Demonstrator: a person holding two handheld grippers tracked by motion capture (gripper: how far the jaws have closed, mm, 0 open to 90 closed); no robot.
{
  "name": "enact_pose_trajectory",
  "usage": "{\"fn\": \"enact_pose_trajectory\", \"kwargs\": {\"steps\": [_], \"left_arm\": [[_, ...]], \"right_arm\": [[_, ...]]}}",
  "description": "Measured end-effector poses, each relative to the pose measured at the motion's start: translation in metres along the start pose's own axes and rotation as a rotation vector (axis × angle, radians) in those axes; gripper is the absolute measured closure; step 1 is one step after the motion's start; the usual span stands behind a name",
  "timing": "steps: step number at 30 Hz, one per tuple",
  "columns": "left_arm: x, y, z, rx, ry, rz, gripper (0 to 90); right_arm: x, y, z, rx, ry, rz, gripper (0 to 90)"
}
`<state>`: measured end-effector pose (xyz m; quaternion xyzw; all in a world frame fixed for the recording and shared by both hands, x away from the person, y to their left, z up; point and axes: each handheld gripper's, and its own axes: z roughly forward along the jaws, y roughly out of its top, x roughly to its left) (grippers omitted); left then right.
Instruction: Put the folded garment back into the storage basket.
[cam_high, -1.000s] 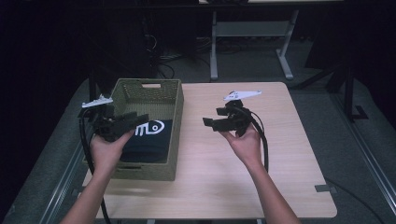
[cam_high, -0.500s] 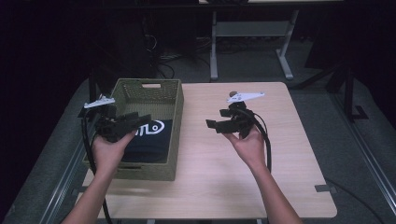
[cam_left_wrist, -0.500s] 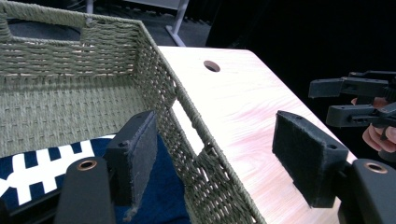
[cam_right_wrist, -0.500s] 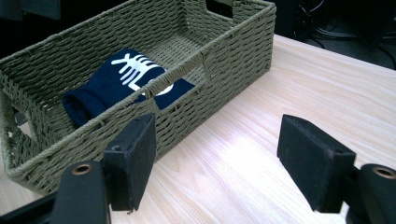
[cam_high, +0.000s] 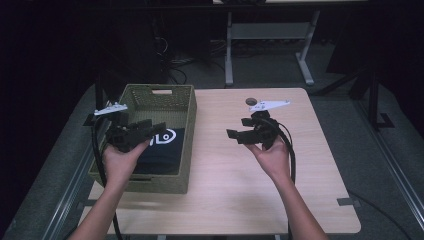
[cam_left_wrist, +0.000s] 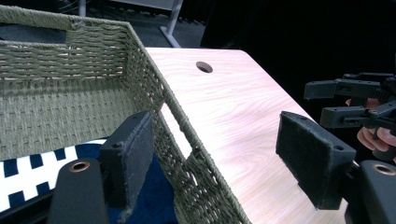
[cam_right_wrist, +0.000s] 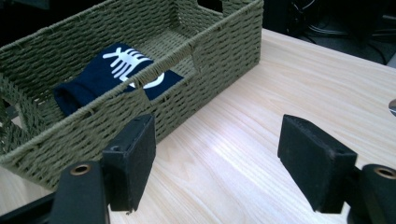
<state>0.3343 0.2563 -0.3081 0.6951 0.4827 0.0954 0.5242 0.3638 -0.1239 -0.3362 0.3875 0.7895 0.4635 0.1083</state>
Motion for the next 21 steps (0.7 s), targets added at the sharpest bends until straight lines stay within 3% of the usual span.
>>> {"fn": "enact_pose_trajectory", "kwargs": {"steps": [21], "left_arm": [[-0.022, 0.003, 0.014, 0.006, -0.042, 0.026, 23.1]], "right_arm": [[-0.013, -0.012, -0.018, 0.005, -0.027, 0.009, 27.1]]}}
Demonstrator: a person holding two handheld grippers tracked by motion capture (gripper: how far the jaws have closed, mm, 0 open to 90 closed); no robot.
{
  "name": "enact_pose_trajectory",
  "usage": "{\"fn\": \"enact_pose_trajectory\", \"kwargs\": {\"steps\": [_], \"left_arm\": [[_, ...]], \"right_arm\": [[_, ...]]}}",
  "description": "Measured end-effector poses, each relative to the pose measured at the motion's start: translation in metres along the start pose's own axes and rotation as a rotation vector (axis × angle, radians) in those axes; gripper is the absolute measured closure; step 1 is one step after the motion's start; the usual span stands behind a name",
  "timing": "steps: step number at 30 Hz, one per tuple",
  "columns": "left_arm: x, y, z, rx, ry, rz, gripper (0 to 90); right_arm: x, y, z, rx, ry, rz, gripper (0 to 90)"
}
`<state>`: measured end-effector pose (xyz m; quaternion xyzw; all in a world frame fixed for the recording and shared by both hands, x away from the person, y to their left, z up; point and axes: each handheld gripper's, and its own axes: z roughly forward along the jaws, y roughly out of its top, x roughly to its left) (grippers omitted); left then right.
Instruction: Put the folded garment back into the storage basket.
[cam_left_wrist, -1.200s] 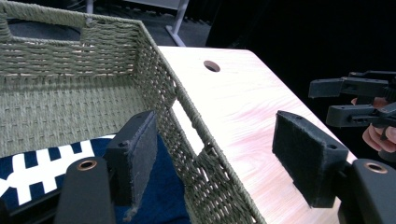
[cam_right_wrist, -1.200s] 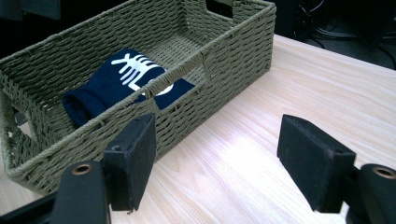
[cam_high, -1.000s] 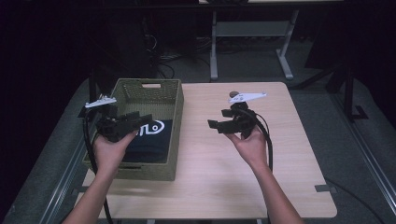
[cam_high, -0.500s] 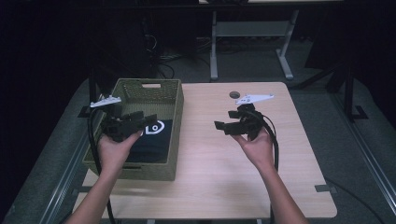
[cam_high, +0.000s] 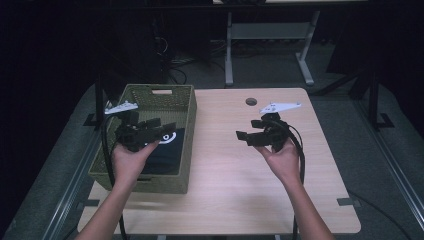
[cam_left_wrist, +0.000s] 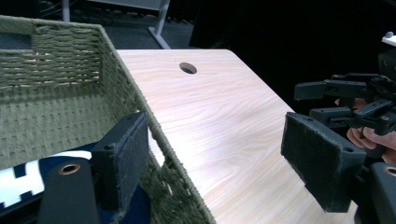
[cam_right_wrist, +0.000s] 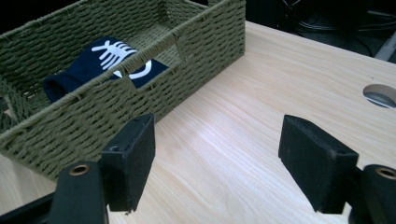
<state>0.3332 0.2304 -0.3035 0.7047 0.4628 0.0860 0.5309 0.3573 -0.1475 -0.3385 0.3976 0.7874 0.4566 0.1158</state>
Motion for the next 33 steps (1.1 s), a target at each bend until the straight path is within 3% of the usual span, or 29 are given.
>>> {"fn": "enact_pose_trajectory", "kwargs": {"steps": [33], "left_arm": [[-0.035, -0.006, 0.033, 0.032, -0.069, 0.041, 22.3]], "right_arm": [[-0.029, -0.035, -0.03, 0.014, -0.067, 0.042, 25.7]]}}
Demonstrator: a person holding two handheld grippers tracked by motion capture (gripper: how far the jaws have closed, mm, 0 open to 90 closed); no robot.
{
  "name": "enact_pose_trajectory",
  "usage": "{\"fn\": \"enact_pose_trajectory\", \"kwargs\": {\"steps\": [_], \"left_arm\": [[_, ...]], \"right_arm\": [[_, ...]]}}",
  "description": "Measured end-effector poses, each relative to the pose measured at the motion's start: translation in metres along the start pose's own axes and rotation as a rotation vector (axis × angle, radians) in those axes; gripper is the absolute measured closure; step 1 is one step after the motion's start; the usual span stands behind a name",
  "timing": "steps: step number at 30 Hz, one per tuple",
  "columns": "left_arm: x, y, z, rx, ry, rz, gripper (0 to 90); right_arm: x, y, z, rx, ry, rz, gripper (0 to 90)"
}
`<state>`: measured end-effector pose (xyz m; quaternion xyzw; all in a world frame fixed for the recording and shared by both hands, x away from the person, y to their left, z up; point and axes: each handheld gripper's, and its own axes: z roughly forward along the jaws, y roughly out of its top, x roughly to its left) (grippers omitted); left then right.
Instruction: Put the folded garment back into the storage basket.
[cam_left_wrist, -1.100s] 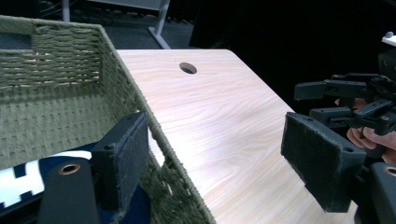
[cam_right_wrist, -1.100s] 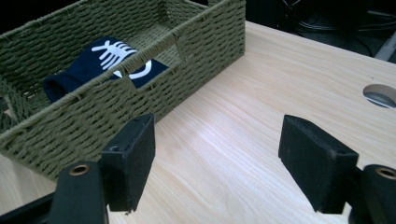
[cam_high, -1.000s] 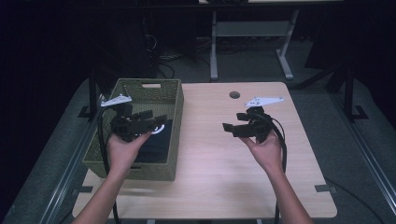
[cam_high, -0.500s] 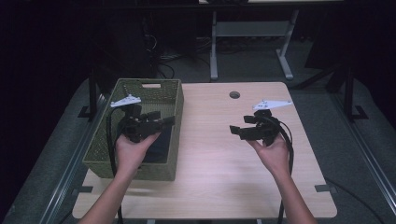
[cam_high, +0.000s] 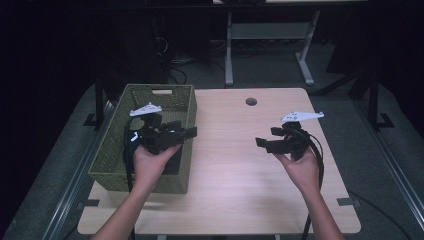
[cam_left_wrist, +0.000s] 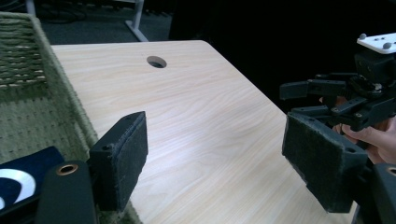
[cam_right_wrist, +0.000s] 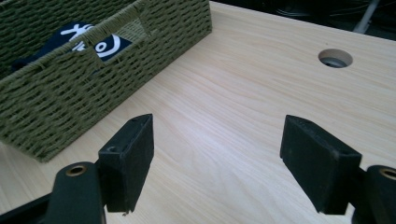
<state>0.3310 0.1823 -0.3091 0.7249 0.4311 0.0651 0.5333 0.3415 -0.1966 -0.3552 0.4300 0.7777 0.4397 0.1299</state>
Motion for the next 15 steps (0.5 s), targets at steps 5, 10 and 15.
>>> {"fn": "enact_pose_trajectory", "kwargs": {"steps": [5, 10, 15], "left_arm": [[-0.004, -0.001, 0.004, 0.004, -0.009, 0.001, 22.2], [-0.008, -0.003, 0.01, 0.007, -0.022, -0.002, 22.0], [-0.012, -0.005, 0.016, 0.016, -0.035, 0.002, 21.9]], "right_arm": [[-0.005, -0.007, -0.004, 0.003, -0.009, 0.011, 25.7], [-0.01, -0.012, -0.008, 0.009, -0.017, 0.022, 25.4], [-0.014, -0.017, -0.012, 0.01, -0.031, 0.024, 25.5]]}}
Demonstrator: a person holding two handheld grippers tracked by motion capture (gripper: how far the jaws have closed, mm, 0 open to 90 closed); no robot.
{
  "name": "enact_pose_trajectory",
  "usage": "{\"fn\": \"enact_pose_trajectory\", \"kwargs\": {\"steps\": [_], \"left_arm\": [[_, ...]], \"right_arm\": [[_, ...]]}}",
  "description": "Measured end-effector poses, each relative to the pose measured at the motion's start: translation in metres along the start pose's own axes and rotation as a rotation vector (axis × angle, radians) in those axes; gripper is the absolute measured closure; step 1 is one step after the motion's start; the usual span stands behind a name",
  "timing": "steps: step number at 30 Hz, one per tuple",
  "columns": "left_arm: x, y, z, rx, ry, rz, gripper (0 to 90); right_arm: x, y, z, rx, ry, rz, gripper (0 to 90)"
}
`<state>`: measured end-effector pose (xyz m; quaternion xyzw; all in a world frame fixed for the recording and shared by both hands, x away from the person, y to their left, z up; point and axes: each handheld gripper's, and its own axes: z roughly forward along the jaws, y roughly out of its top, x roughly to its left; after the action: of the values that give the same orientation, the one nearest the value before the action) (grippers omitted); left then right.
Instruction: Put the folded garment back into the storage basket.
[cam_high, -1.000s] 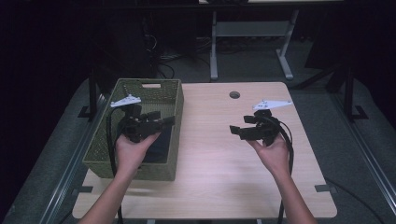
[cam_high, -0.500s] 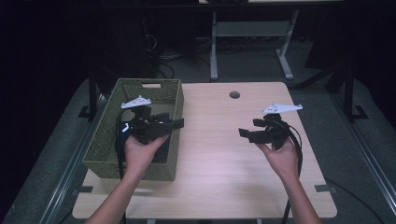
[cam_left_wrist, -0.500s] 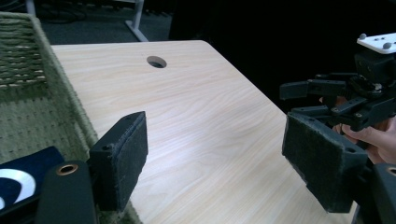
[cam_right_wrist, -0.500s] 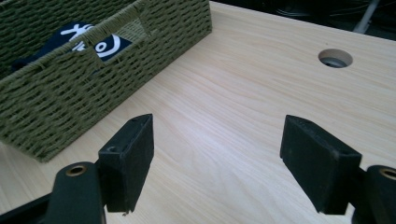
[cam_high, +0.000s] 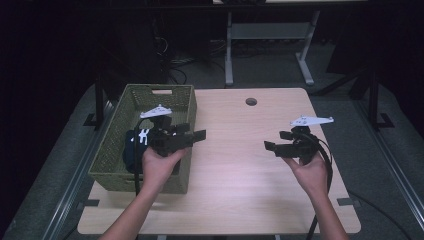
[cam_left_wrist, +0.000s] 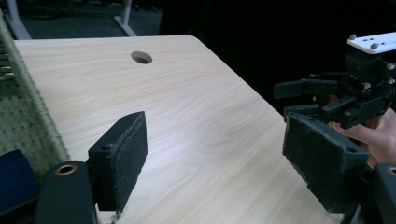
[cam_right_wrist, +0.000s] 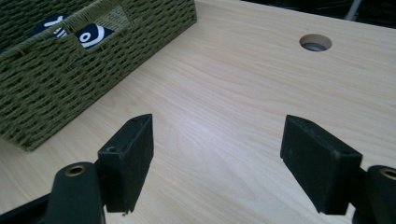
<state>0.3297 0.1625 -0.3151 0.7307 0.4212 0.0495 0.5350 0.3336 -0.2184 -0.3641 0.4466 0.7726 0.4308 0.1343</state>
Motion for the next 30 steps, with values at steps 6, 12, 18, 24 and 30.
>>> {"fn": "enact_pose_trajectory", "kwargs": {"steps": [6, 12, 18, 24, 30], "left_arm": [[-0.005, -0.002, 0.008, 0.008, -0.016, 0.002, 21.8], [-0.011, -0.004, 0.016, 0.017, -0.033, 0.005, 21.8], [-0.018, -0.008, 0.024, 0.029, -0.048, 0.008, 21.8], [-0.028, -0.013, 0.036, 0.045, -0.068, 0.026, 21.8], [-0.036, -0.018, 0.045, 0.069, -0.088, 0.037, 21.8]], "right_arm": [[-0.007, -0.008, -0.004, 0.002, -0.011, 0.013, 25.4], [-0.013, -0.017, -0.008, 0.007, -0.025, 0.026, 25.4], [-0.017, -0.025, -0.014, 0.006, -0.045, 0.025, 25.5], [-0.024, -0.036, -0.021, -0.002, -0.068, 0.032, 25.4], [-0.03, -0.046, -0.027, -0.002, -0.087, 0.049, 25.5]]}}
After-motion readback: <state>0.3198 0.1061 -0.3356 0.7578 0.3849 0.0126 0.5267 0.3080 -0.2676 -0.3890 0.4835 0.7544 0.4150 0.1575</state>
